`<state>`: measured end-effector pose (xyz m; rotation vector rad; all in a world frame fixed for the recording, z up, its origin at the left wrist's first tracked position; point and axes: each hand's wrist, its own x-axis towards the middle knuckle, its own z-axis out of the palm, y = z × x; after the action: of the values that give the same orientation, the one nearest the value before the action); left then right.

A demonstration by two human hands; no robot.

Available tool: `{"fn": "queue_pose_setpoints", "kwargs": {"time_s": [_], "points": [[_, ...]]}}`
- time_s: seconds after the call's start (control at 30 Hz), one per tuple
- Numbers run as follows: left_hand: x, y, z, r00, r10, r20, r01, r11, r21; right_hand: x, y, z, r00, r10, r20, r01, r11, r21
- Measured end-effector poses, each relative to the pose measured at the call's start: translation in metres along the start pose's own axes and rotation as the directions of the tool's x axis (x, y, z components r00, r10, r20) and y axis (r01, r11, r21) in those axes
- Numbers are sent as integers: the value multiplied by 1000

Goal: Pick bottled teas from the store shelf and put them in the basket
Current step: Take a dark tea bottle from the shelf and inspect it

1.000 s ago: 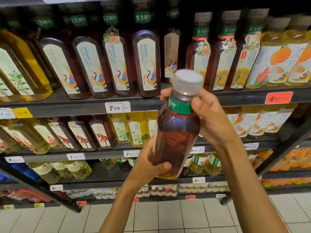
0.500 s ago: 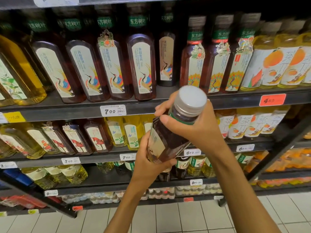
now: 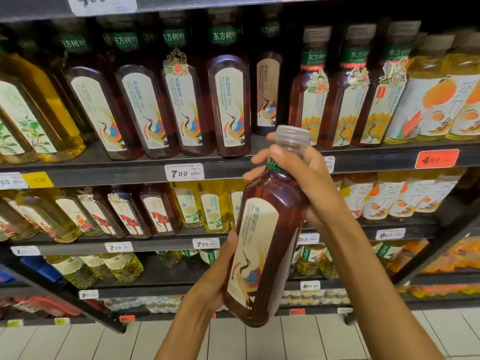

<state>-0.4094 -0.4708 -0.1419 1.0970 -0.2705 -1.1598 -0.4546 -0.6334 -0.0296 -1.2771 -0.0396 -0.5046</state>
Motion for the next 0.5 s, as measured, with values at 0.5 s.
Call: {"fn": "queue_pose_setpoints", "kwargs": {"time_s": [0.5], "points": [[-10, 2, 18, 993, 115, -41, -117, 992, -50, 15, 20, -9, 887, 385, -256, -334, 916, 221]]}}
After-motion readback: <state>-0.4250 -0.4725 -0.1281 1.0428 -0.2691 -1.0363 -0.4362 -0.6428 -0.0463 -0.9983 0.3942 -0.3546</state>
